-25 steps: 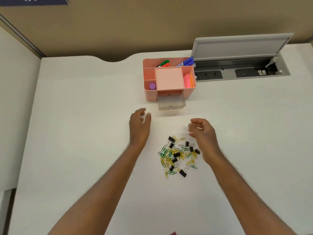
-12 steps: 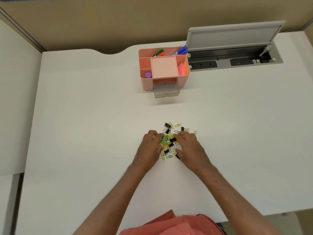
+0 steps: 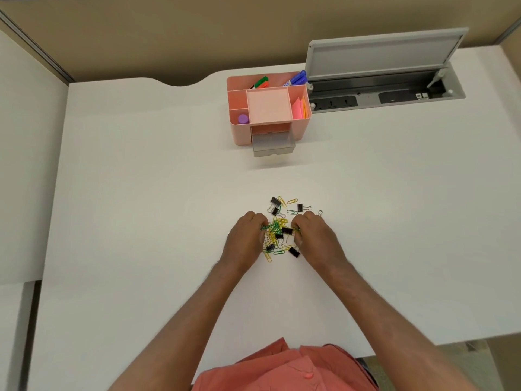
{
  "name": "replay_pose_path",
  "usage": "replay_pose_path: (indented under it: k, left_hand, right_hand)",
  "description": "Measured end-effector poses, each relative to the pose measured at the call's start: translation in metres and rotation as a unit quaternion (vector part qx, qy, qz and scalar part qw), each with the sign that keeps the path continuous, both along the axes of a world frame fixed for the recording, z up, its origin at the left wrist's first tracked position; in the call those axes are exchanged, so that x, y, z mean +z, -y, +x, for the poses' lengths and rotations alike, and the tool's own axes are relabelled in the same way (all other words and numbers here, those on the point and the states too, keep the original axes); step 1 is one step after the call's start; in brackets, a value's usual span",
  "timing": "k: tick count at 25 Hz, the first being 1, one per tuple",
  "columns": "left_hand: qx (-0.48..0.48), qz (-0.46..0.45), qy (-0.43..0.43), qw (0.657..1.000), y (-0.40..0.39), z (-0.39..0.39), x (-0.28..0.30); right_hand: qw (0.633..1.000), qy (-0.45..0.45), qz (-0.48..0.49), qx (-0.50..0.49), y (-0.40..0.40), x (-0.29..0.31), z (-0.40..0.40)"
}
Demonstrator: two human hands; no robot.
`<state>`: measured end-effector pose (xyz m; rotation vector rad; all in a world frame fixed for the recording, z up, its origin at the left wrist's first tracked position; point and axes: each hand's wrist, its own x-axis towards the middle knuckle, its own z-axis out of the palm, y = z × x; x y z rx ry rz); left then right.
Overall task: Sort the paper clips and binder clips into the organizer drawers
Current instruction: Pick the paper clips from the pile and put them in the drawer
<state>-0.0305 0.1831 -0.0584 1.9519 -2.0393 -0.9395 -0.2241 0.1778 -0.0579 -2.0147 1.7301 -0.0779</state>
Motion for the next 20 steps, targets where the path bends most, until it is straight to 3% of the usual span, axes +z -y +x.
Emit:
replay_pose_path:
  k: [3, 7, 10, 14, 17, 20]
  left_hand:
    - [0.011, 0.015, -0.004, 1.0, 0.002, 0.002, 0.001]
    - [0.06, 0.028, -0.05, 0.997, 0.005, 0.006, 0.0]
    - [0.098, 0.042, -0.097, 0.99, 0.006, 0.007, 0.004]
    - [0.15, 0.064, -0.156, 0.974, 0.007, 0.011, 0.004]
    - [0.182, 0.084, -0.19, 0.961, 0.008, 0.013, 0.003]
    - [0.214, 0.093, -0.229, 0.945, 0.009, 0.013, 0.006]
  right_hand:
    - [1.0, 0.011, 0.009, -0.008, 0.003, 0.005, -0.004]
    - [0.977, 0.136, 0.092, -0.135, 0.011, 0.015, -0.013]
    - [0.921, 0.26, 0.171, -0.236, 0.019, 0.02, -0.02]
    - [0.799, 0.445, 0.267, -0.304, 0.029, 0.036, -0.025]
    - [0.767, 0.501, 0.262, -0.302, 0.047, 0.057, -0.022]
    - [0.775, 0.529, 0.217, -0.27, 0.084, 0.082, -0.01]
